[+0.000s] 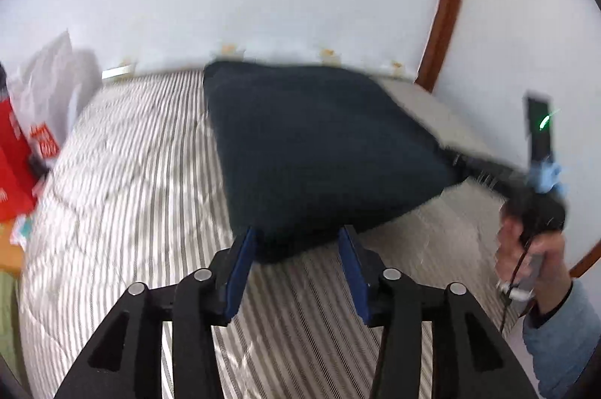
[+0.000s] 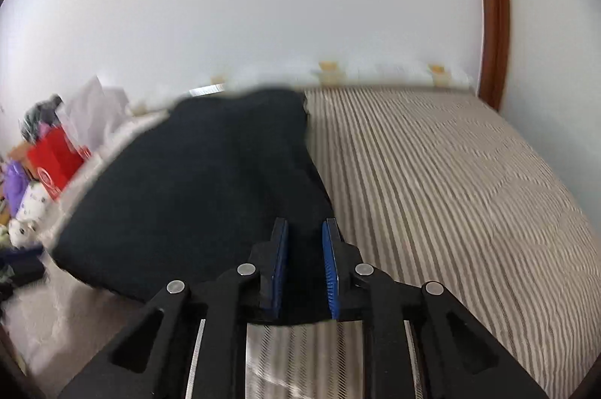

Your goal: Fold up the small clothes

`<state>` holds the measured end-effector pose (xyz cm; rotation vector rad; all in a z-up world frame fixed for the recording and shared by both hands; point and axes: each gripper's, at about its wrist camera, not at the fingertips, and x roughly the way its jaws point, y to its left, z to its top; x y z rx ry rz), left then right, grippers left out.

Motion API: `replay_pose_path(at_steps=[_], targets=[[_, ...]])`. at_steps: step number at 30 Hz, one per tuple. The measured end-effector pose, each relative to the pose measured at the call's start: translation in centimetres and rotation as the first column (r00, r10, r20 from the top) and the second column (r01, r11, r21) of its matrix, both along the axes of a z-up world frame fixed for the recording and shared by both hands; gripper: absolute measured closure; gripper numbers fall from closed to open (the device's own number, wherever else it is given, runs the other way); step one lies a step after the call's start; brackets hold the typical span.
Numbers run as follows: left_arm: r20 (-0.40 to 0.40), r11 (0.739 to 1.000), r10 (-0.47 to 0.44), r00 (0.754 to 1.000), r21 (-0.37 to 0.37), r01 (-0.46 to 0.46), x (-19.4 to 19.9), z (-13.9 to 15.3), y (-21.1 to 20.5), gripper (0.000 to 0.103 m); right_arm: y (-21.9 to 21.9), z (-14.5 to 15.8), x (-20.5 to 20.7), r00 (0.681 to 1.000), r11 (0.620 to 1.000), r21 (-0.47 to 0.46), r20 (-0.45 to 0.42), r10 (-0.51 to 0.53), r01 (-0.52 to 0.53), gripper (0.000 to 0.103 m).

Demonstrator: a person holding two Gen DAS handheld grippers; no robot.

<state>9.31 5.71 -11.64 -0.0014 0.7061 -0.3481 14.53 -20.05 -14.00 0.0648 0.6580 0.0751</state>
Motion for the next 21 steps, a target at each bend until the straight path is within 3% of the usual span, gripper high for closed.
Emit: replay_pose_path(at_steps=[4,8,11,16,20,21], targets=[[0.026,0.998,0.059,0.998,0.025,-0.06,2.4,0.5,0.5,0.055,0.1,0.3,-0.7,1.0,0.998,-0.055,-0.019,0.0,-0.001,0.085],[0.003,0.984,0.158,0.987,0.085,-0.158,5.5,-1.7,1.2,0.052,0.8,1.9,-0.6,1.0,0.996,-0.085,-0.003,0.02,-0.021,0.081],[-0.027,0.986,0.143,0.989,0.086,-0.141,5.8,-3.4,1.2,0.051,1.4,2.5,0.3,1.0,0.997,-0.077,0.004,0.021,-0.021,0.076],[-0.022,0.992,0.107,0.994,0.077,-0.105,5.0,-2.4,1.7,0.052,2.8,1.7,3.8,0.998,0.995,-0.091,-0.048,0.03,-0.034,0.065],[-0.039,0.995,0.088,0.995,0.043,-0.086,4.7,-2.2,2.6,0.049,2.9,0.8,5.9,0.997,0.998,-0.058,-0.077,-0.011,0.006,0.065],[-0.042,0.996,0.083,0.996,0.039,-0.081,4.7,-2.2,2.7,0.048,2.9,0.6,6.3,0.996,0.999,-0.046,-0.089,-0.02,0.016,0.069]])
